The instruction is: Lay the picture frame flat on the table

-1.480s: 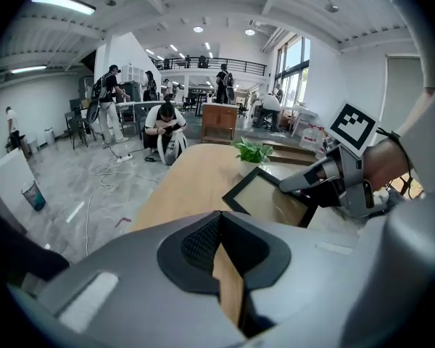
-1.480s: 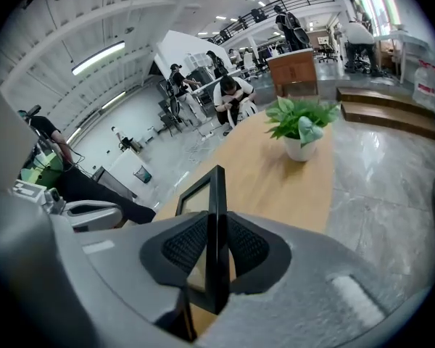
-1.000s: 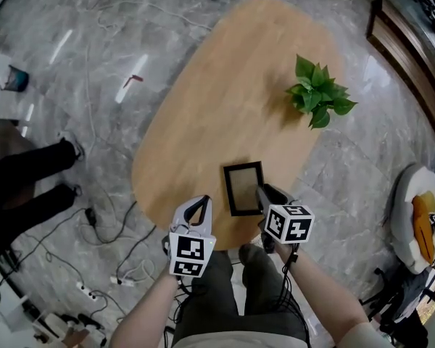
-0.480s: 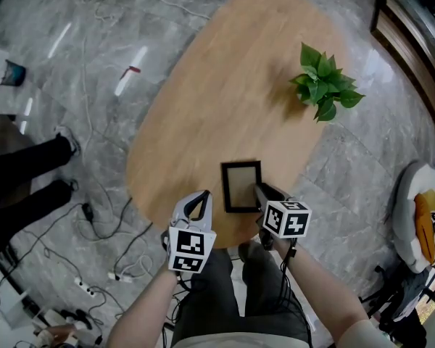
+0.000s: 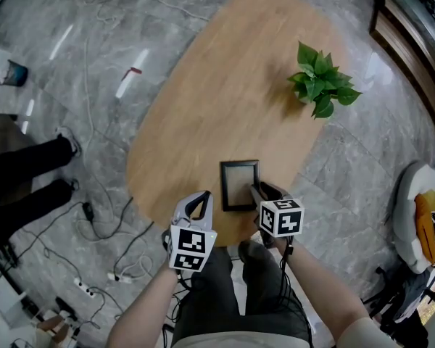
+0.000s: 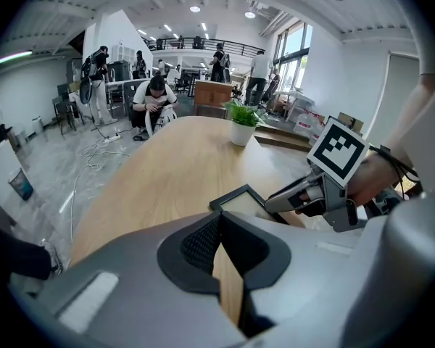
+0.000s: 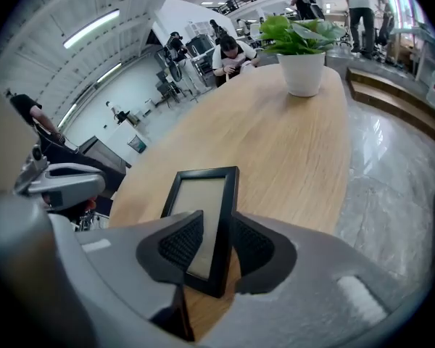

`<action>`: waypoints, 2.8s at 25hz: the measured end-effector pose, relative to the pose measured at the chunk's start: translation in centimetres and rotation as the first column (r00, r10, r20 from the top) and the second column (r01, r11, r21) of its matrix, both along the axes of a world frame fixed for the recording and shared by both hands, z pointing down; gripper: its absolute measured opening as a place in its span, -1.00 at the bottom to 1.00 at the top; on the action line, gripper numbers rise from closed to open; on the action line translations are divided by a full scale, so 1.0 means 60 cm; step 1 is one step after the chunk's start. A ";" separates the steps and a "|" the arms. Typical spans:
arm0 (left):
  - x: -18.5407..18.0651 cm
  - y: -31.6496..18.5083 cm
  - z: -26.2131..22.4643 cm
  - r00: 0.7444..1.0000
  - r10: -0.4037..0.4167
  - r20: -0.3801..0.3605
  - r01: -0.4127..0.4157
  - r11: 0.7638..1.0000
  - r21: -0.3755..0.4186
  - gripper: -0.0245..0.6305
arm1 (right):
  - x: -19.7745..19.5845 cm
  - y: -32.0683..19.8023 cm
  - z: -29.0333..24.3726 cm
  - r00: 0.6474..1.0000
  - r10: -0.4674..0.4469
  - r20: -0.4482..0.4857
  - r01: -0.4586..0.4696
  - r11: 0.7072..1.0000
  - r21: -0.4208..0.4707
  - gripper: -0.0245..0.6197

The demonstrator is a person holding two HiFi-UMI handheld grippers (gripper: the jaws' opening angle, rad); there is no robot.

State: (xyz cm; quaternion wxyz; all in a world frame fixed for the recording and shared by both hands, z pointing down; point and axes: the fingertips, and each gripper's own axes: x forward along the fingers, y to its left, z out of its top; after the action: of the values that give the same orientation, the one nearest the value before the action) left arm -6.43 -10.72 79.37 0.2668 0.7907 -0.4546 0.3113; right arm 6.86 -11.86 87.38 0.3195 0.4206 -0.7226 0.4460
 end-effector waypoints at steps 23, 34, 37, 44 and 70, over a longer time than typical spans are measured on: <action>-0.016 -0.031 -0.340 1.000 -0.019 0.018 0.014 0.972 0.235 -0.86 | -0.004 -0.042 -0.443 0.988 -0.063 0.138 0.021 0.957 0.288 -0.85; -0.011 -0.044 -0.593 0.999 -0.045 -0.008 0.044 0.899 0.437 -0.86 | 0.023 -0.063 -0.739 0.982 -0.151 0.116 0.062 0.830 0.554 -0.91; -0.006 -0.033 -0.652 0.999 -0.048 -0.009 0.047 0.872 0.488 -0.86 | 0.032 -0.048 -0.808 0.978 -0.164 0.126 0.055 0.792 0.608 -0.91; 0.008 -0.004 -0.785 1.000 -0.023 -0.004 0.021 0.796 0.604 -0.86 | 0.022 0.011 -0.965 0.971 -0.223 0.085 0.089 0.669 0.738 -0.92; -0.015 0.087 -0.976 1.000 0.005 0.019 -0.018 0.646 0.764 -0.86 | 0.023 0.098 -1.159 0.971 -0.238 0.018 0.089 0.429 0.899 -0.92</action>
State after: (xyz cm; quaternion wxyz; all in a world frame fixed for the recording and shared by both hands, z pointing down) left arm -7.34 -5.51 20.80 -0.0961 0.8301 -0.5404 0.0985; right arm 8.23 -5.97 17.82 0.0402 0.4203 -0.9065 -0.0051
